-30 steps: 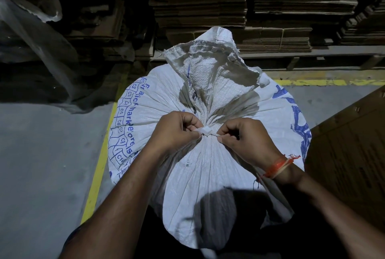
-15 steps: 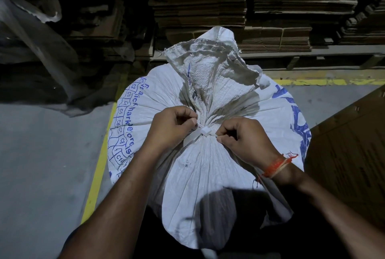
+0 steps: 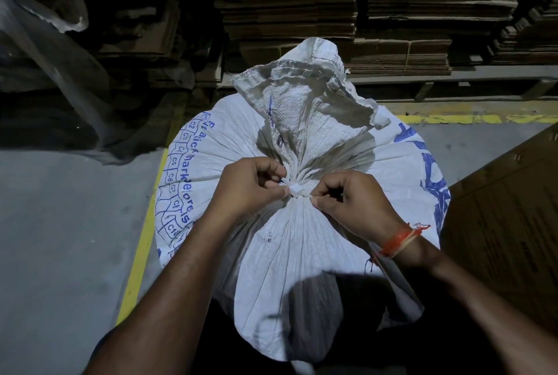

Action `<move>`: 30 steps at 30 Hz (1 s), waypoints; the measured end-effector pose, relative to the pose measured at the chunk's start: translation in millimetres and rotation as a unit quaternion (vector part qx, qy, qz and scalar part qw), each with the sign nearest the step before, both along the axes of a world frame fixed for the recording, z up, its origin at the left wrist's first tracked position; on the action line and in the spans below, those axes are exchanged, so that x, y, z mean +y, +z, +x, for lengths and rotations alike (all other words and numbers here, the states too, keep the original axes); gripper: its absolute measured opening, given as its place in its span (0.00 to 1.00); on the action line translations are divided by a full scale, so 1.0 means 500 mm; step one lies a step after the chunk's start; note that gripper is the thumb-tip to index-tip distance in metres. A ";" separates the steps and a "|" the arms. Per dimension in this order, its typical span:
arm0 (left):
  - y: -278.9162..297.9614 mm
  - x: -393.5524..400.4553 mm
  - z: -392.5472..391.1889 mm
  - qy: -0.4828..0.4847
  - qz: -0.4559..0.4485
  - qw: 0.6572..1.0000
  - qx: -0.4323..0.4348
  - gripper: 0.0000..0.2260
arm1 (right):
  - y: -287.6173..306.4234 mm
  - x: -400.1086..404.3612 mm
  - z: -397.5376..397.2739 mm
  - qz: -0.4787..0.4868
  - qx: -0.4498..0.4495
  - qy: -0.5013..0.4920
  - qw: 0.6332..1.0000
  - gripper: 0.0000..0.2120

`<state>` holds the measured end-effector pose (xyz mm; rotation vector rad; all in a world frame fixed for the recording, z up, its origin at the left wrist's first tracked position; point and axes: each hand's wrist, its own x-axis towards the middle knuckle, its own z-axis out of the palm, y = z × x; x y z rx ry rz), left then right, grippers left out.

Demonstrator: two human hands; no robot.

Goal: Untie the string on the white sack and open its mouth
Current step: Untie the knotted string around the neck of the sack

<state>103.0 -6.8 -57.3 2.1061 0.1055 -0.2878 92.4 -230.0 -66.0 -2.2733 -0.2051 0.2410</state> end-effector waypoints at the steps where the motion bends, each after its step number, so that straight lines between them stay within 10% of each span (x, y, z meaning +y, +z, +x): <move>1: -0.001 0.000 0.000 0.001 -0.001 1.000 -0.001 0.12 | 0.000 0.000 0.000 0.008 0.004 -0.001 1.000 0.04; 30: -0.010 -0.002 -0.009 0.004 -0.057 0.998 0.020 0.04 | 0.000 0.012 -0.005 0.058 0.001 -0.014 0.998 0.05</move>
